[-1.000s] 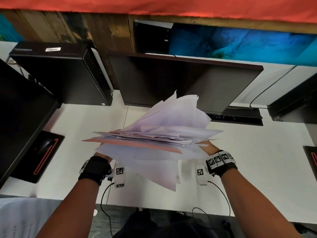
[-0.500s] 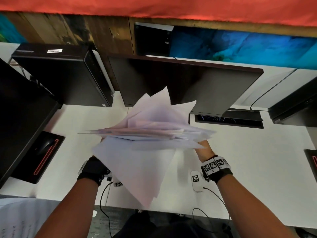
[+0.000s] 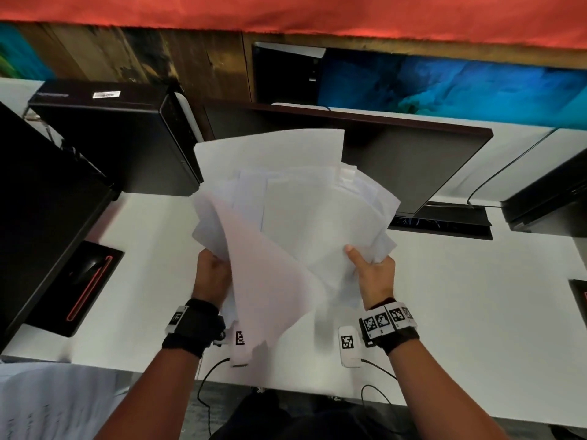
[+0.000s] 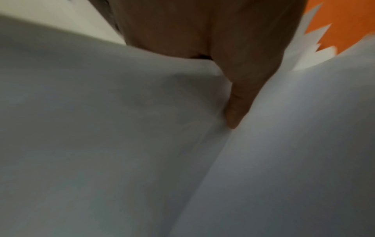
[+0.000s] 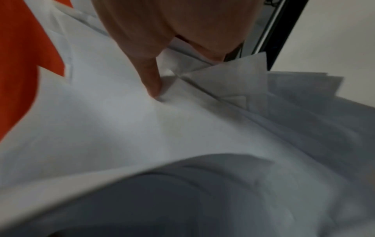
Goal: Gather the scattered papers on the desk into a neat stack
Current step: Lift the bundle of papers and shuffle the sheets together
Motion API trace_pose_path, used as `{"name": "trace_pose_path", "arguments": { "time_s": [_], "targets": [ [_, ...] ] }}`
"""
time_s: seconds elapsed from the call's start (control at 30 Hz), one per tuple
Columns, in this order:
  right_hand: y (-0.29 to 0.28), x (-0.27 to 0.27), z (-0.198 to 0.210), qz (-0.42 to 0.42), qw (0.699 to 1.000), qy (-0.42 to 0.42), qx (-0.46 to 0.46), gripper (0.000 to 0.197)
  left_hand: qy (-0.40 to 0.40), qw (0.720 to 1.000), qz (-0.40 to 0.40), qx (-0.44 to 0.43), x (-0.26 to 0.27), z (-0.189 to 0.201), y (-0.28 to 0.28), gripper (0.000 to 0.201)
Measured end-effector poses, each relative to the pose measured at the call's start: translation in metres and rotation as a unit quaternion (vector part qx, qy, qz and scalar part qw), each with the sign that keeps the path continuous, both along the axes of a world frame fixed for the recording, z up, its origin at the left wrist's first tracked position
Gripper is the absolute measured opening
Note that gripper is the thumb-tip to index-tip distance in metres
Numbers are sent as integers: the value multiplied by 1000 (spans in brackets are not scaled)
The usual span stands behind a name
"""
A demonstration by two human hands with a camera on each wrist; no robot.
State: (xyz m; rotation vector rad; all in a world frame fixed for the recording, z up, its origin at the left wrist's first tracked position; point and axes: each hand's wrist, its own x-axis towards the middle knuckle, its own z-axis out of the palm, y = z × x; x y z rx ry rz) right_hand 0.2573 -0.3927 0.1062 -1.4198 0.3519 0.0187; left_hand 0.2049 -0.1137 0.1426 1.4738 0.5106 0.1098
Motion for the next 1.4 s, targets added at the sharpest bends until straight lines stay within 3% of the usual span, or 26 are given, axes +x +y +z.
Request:
{"name": "trace_pose_path", "arguments": {
  "time_s": [0.07,0.17,0.27,0.33,0.47,0.53,0.63,0.7,0.73,0.8,0.87,0.9,0.93,0.97,1.0,1.1,1.13,1.17,1.2,1.3,1.4],
  "targets": [
    [-7,3,0,3,1000,6,0,27,-1,998,-31,48,-1,12,-4,22],
    [-15,2,-8,15,1000,20,-1,22,14,998,-39,39,-1,11,1,21],
    [-16,-2,-19,22,998,60,13,22,57,992,-35,108,2,5,8,60],
    [-16,-6,-26,28,995,86,28,28,35,986,-44,160,3,10,1,67],
    [-11,-15,-35,37,991,112,58,47,-11,967,-52,250,-3,37,-22,37],
    [-5,-18,-34,46,989,108,91,48,-42,944,-64,320,-10,45,-33,20],
    [4,-17,-33,49,987,112,101,30,-101,896,-107,418,-20,51,-46,7],
    [4,-12,-31,44,985,130,102,12,-133,879,-130,439,-27,52,-49,15],
    [3,-9,-30,36,984,140,103,27,-147,881,-141,426,-29,50,-48,17],
    [-7,-1,-31,24,978,173,116,40,-155,928,-163,298,-33,53,-46,30],
    [-16,8,-39,22,972,202,118,32,-147,967,-153,142,-35,60,-42,43],
    [-20,10,-44,33,971,209,115,22,-150,970,-161,103,-34,64,-39,36],
    [-23,9,-48,47,971,210,103,15,-147,968,-183,91,-33,69,-37,22],
    [-30,10,-67,71,973,192,103,24,-135,967,-195,91,-32,75,-35,21],
    [-37,14,-94,114,972,169,119,31,-129,966,-198,102,-31,79,-34,38],
    [-35,14,-67,166,967,123,149,29,-119,966,-194,125,-27,86,-33,77],
    [-30,11,-34,175,965,137,142,23,-113,969,-182,124,-26,89,-35,82],
    [-32,12,-29,182,963,140,144,18,-107,973,-170,113,-26,88,-35,84],
    [-32,12,-24,188,962,138,143,11,-100,975,-169,102,-25,86,-33,83],
    [-34,15,-22,201,956,132,165,37,-105,980,-146,86,-23,59,-17,75],
    [-30,15,-24,143,965,138,172,53,-91,990,-89,55,-23,26,-2,33]
  ]
}}
